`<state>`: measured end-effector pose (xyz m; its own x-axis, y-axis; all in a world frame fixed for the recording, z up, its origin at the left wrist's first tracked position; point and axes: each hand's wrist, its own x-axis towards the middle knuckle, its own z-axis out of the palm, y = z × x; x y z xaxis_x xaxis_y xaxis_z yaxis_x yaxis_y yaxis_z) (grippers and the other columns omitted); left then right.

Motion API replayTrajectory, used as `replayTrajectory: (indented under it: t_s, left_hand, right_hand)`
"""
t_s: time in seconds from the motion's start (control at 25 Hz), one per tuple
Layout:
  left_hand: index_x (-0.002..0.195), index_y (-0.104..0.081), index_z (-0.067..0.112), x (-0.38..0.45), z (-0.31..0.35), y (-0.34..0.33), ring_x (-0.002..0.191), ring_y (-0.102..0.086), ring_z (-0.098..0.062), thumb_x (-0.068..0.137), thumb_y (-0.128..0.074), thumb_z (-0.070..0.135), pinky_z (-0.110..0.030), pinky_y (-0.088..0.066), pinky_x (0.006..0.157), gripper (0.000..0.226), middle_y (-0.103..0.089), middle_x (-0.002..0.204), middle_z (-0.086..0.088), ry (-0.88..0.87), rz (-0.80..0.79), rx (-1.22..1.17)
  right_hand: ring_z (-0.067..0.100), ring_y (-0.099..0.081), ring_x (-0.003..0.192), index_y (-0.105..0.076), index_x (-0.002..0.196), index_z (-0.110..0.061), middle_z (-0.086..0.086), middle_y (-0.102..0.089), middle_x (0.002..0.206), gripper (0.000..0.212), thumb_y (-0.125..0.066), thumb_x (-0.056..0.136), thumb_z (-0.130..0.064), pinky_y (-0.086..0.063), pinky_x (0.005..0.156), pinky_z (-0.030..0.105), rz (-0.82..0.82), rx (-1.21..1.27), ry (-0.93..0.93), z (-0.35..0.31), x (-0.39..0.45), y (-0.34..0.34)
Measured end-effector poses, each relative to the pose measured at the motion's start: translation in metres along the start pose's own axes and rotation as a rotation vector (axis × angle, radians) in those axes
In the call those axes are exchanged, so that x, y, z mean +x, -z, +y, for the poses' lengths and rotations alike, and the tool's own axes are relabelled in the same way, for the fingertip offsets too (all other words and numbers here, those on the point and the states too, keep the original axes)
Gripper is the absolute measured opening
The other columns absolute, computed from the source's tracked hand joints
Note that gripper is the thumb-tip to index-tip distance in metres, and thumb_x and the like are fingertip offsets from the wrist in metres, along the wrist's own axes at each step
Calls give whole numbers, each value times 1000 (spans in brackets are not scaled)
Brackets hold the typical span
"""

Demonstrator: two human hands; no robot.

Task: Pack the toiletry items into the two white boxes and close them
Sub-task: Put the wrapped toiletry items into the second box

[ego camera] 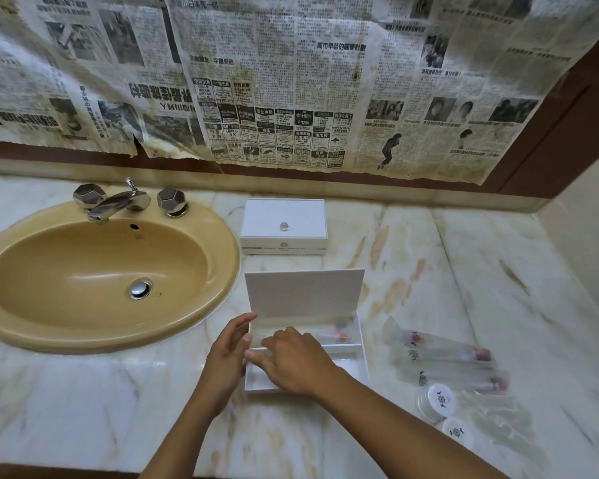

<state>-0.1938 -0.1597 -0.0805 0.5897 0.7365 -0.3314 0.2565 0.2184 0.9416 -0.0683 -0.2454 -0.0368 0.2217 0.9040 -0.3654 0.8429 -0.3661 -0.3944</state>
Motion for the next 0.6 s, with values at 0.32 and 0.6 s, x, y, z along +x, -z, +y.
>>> replayTrajectory:
  t_s: [0.32, 0.6]
  left_hand:
    - [122, -63, 44, -2, 4, -1, 126, -50, 4, 106, -48, 18, -48, -53, 99, 34, -57, 130, 26, 21, 14, 3]
    - [126, -60, 43, -1, 3, -1, 129, -42, -3, 107, -46, 21, -45, -47, 101, 32, -52, 131, 21, 44, 25, 37]
  right_hand:
    - [20, -51, 110, -62, 117, -20, 1, -63, 117, 44, -40, 95, -51, -40, 95, 38, 293, 204, 38, 16, -19, 30]
    - [11, -56, 89, -70, 98, -17, -4, -66, 95, 17, -57, 91, -26, -41, 79, 23, 554, 277, -198, 96, -57, 57]
